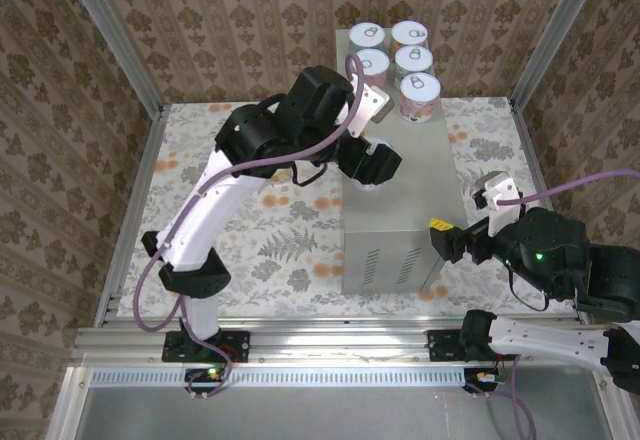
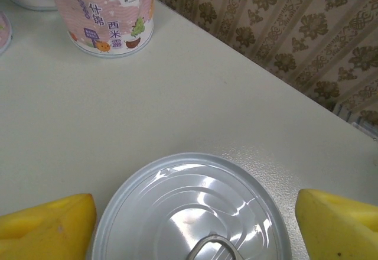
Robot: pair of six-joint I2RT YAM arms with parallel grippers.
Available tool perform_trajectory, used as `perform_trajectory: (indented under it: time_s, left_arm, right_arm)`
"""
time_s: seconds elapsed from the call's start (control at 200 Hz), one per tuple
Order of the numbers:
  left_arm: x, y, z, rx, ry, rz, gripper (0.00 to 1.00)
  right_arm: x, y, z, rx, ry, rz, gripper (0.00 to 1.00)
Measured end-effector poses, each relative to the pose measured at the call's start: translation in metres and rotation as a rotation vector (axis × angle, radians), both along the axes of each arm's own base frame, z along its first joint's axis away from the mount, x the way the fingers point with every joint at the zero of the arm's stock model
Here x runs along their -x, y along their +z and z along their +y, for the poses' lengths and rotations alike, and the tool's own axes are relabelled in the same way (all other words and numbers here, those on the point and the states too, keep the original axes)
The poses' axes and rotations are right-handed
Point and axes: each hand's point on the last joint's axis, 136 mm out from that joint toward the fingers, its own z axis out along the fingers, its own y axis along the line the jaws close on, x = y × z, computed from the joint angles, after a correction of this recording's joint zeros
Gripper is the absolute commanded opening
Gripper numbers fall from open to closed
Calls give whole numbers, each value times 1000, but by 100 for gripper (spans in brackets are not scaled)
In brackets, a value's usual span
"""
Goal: Place and organize the canned foods onto the counter
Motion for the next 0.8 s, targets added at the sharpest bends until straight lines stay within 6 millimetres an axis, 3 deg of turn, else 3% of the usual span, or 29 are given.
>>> perform_trajectory:
  time_s: [0.065,0.455,0.6,0.8]
  left_arm:
    - [0,-2,6,-10,15,-18,100]
    - [11,-6,48,42,57,-123,100]
    - [13,-13,51,66,53,-138,100]
    - [8,-25,39,86,44,-143,100]
  right_arm:
    - [1,0,2,-4,8,2,100]
    - [-4,1,26,0,61,14,100]
    - [-4,0,30,3,72,18,100]
    - [-4,5,32,-13,75,10,100]
